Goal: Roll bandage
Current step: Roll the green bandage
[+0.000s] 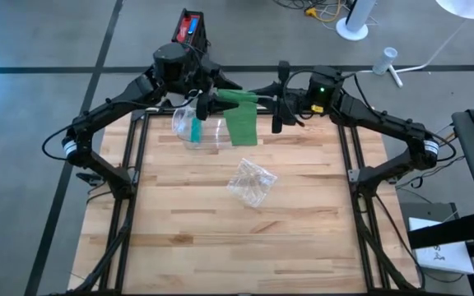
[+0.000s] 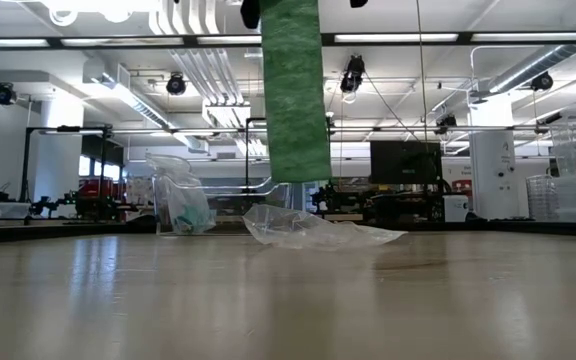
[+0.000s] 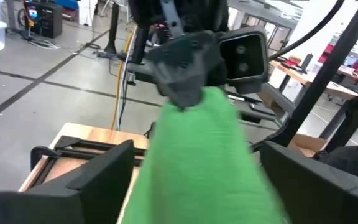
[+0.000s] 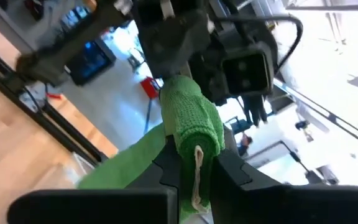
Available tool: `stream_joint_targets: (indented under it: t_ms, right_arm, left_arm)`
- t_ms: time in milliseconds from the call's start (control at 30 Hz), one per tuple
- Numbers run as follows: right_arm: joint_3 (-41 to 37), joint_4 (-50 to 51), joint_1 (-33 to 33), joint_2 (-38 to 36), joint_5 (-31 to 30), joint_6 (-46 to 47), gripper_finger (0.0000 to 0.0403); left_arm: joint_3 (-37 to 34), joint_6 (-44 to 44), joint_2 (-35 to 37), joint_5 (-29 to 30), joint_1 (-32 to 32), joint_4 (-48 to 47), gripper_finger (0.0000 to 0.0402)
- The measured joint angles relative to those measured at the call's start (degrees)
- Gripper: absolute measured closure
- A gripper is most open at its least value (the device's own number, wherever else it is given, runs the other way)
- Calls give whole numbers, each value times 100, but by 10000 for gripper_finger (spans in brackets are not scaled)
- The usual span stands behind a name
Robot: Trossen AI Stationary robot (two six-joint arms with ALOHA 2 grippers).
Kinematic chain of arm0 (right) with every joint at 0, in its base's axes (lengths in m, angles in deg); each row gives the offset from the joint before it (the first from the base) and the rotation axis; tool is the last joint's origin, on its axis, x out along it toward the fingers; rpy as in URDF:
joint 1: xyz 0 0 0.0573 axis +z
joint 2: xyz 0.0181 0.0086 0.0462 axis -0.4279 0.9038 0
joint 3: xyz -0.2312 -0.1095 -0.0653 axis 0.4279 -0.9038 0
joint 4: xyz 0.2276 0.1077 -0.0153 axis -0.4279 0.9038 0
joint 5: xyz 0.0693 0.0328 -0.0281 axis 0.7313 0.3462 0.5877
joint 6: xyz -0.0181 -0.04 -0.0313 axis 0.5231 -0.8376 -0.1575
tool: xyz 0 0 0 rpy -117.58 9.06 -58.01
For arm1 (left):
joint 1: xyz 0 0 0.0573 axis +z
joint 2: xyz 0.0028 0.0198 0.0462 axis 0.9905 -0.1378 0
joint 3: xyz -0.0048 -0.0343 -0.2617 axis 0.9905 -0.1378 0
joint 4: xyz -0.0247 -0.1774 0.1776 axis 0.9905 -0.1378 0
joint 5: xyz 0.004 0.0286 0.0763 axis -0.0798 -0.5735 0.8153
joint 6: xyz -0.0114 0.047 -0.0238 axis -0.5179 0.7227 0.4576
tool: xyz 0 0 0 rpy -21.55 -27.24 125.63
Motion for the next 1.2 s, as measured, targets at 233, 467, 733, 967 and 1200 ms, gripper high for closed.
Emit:
stream_joint_targets:
  t_ms: [233, 467, 733, 967, 1200]
  right_arm:
    - [-26, -35, -1, 0, -149, -28, 369]
    - [-26, -22, -1, 0, -159, 1092, 310]
    - [67, -99, -94, -2, 353, 3945, 170]
    - [101, -110, -200, 57, 486, 4795, 112]
    - [101, -1, -244, 232, 437, 4571, 132]
  left_arm:
    - [0, 49, 0, 8, -2, 0, 201]
    - [0, 463, 0, 107, -2, -10, 354]
    - [0, 1359, 33, 401, -12, -9, 354]
    - [0, 2510, 33, 854, -229, -68, 352]
    - [0, 2906, 33, 1403, -475, -268, 351]
